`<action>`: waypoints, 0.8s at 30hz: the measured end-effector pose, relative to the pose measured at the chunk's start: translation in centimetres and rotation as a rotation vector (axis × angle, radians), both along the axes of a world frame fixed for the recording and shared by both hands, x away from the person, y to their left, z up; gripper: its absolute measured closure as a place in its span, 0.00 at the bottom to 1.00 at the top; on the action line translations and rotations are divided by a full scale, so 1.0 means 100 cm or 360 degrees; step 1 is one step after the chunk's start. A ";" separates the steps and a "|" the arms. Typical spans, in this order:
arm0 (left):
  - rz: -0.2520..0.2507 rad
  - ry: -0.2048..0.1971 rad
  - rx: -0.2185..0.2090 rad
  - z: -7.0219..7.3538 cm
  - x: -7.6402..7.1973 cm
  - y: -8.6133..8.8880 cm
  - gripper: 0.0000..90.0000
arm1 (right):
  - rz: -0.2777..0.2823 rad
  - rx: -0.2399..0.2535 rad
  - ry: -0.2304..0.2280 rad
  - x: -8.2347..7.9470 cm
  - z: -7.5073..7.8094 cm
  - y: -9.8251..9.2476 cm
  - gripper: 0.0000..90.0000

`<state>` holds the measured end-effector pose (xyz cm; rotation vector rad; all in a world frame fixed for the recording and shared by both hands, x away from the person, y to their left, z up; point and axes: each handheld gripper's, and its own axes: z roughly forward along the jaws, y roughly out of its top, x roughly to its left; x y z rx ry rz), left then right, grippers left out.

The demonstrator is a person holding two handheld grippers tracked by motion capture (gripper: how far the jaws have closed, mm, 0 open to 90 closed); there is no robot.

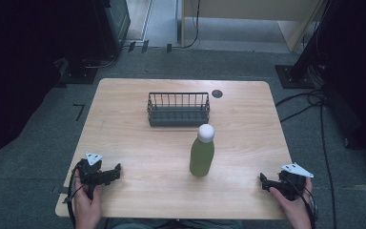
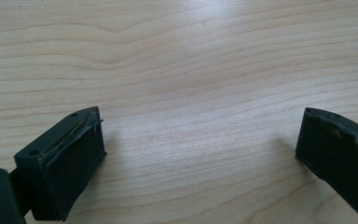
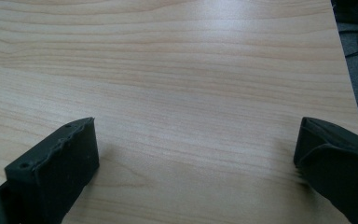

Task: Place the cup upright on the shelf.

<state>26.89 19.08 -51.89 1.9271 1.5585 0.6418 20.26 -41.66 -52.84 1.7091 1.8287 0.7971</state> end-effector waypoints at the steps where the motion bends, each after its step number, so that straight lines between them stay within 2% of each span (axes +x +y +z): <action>1: 0.0000 0.0000 0.0000 0.000 0.000 0.000 0.02 | 0.0000 0.0000 0.0000 0.000 0.000 0.000 0.00; 12: 0.0001 0.0001 0.0001 0.000 0.000 0.000 0.02 | -0.0038 0.0007 0.0011 -0.001 0.001 0.003 0.00; 16: 0.0001 0.0000 0.0001 0.000 0.000 0.000 0.02 | -0.0023 -0.0023 0.0008 -0.001 0.003 0.008 0.03; 24: 0.0001 0.0000 0.0001 0.000 0.000 0.000 0.02 | -0.0002 0.0027 -0.0031 -0.001 0.016 0.018 0.05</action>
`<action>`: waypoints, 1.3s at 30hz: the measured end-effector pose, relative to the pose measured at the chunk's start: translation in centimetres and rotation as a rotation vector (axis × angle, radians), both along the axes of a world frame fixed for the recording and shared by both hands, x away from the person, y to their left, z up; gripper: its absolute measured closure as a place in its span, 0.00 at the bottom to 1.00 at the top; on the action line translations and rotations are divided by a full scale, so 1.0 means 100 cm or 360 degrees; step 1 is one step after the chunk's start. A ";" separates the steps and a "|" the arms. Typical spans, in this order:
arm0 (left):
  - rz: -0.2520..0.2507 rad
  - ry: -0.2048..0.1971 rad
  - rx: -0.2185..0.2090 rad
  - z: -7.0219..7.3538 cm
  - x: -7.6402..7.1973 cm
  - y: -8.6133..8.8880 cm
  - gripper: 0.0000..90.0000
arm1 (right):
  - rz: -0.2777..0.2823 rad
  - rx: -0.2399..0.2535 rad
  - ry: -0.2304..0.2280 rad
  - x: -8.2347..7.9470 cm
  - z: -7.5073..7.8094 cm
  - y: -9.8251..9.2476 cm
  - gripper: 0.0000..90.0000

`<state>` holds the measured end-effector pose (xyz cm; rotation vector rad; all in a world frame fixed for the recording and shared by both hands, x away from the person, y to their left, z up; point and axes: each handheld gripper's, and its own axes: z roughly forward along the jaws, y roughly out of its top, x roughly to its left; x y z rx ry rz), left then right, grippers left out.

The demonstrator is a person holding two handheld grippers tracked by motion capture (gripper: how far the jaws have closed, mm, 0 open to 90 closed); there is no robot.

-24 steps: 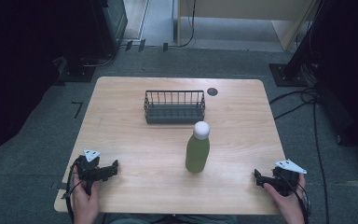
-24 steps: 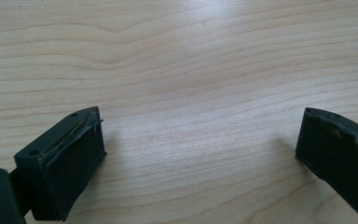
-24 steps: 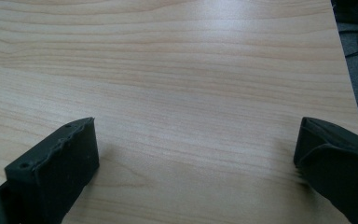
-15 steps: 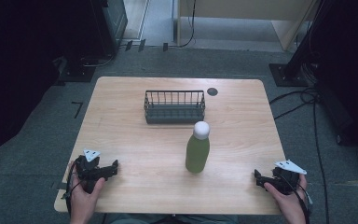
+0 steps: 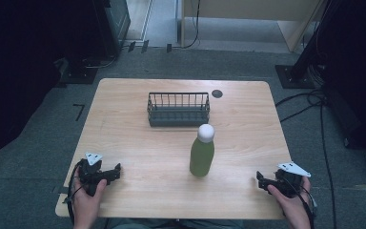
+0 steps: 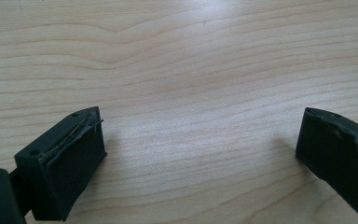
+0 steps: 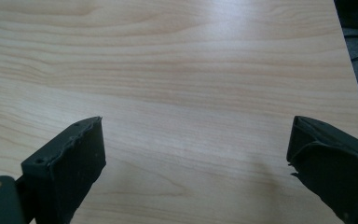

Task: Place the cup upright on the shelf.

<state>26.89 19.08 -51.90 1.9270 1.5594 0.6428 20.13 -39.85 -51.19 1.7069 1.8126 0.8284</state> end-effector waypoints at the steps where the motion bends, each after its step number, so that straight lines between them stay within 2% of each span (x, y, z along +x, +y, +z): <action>1: 0.0000 0.0000 0.0000 0.000 0.000 0.000 0.02 | 0.0005 0.0002 -0.0011 0.000 0.002 0.001 0.06; 7: 0.0042 0.0000 0.0000 0.000 0.000 -0.003 0.02 | 0.0011 0.0009 -0.0046 0.002 0.010 0.009 0.07; 17: 0.0070 0.0001 0.0002 0.000 0.000 -0.004 0.02 | 0.0082 0.0023 -0.0091 0.003 0.021 0.026 0.07; 39: 0.0071 0.0001 0.0002 0.000 0.000 -0.004 0.02 | 0.0326 0.0050 -0.0172 0.013 0.050 0.083 0.08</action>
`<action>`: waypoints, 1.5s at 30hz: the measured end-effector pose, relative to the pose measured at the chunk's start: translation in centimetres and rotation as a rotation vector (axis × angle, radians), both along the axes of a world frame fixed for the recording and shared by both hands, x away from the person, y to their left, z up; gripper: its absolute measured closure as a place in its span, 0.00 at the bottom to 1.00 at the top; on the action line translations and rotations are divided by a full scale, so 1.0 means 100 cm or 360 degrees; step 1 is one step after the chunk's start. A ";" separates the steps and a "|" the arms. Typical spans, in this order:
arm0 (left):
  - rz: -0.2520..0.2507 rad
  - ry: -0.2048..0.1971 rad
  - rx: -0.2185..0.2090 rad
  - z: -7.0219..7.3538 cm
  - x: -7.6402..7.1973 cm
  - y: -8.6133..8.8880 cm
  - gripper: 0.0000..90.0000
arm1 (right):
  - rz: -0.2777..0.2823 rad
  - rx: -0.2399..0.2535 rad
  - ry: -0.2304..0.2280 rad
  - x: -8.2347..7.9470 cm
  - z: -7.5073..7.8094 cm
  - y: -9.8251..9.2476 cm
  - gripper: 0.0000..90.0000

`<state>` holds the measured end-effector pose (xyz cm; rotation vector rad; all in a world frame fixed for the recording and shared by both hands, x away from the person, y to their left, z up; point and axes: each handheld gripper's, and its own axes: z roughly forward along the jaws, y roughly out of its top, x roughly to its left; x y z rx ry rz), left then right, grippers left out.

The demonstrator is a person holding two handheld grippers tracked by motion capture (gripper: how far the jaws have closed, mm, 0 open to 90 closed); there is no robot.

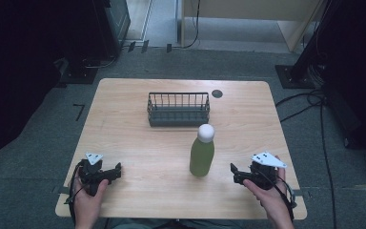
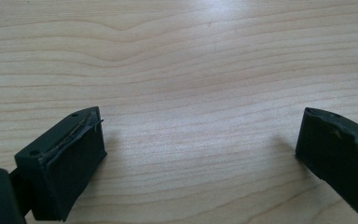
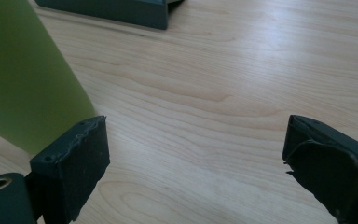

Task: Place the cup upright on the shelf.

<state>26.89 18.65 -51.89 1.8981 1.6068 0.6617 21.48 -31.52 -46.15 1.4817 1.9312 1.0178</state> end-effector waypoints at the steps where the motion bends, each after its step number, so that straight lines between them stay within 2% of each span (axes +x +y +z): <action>1: 0.0000 0.0000 0.0000 0.000 0.000 0.000 0.02 | 0.0008 0.0003 -0.0002 0.000 0.001 0.002 0.08; 29: 0.0000 0.0000 0.0000 0.000 0.000 0.000 0.02 | 0.0223 0.0059 -0.0028 0.001 0.010 0.052 0.08; 45: 0.0000 0.0000 0.0000 0.000 0.000 0.000 0.02 | 0.0324 0.0108 -0.0026 0.003 0.012 0.071 0.08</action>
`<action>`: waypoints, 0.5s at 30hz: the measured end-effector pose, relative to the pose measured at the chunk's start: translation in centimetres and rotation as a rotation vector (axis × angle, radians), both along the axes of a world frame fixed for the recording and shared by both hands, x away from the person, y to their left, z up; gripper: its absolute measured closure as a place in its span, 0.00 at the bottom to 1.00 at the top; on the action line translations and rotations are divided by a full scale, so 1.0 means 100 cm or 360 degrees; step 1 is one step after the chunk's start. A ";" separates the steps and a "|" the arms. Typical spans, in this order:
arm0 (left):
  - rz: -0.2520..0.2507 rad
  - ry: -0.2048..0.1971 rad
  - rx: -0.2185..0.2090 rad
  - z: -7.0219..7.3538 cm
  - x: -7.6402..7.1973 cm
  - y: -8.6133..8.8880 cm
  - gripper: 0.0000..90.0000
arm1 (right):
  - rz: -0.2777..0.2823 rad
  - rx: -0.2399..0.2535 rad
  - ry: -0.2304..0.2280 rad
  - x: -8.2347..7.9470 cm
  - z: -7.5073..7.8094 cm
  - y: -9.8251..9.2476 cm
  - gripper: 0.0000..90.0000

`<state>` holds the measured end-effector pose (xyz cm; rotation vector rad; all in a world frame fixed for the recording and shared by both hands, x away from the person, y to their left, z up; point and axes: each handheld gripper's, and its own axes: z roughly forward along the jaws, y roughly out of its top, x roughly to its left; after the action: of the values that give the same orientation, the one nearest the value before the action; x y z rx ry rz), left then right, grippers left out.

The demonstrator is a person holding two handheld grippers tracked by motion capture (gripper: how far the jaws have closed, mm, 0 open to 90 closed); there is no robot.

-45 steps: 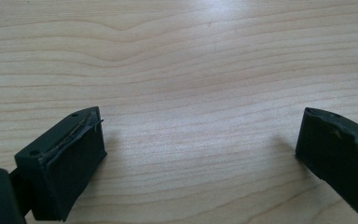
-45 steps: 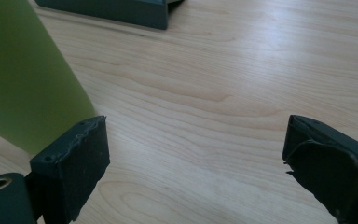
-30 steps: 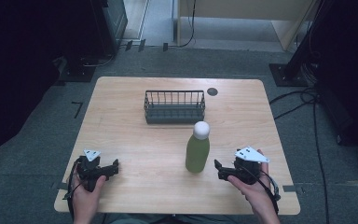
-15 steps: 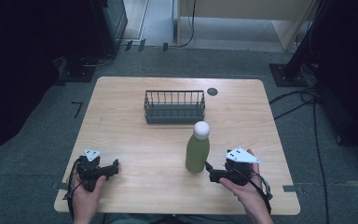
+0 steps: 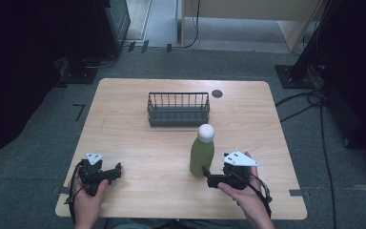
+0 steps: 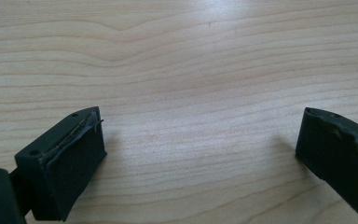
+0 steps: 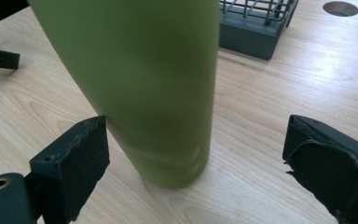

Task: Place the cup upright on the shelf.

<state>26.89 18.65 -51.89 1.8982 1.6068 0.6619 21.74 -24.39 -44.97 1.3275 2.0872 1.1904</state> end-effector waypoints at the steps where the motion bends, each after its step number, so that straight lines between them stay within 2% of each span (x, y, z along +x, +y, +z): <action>1: 0.0000 0.0000 0.0000 0.000 0.000 0.000 0.02 | 0.0000 0.0000 0.0000 0.000 0.000 0.000 0.08; 13: 0.0000 0.0000 0.0000 0.000 0.000 0.000 0.02 | 0.0022 0.0009 -0.0020 0.005 -0.001 0.015 0.10; 15: 0.0000 0.0000 0.0000 0.000 0.000 0.000 0.02 | 0.0028 0.0006 -0.0041 0.005 -0.001 0.016 0.11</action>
<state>26.89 18.65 -51.89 1.8983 1.6069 0.6619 22.28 -22.75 -45.07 1.2914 2.0833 1.2132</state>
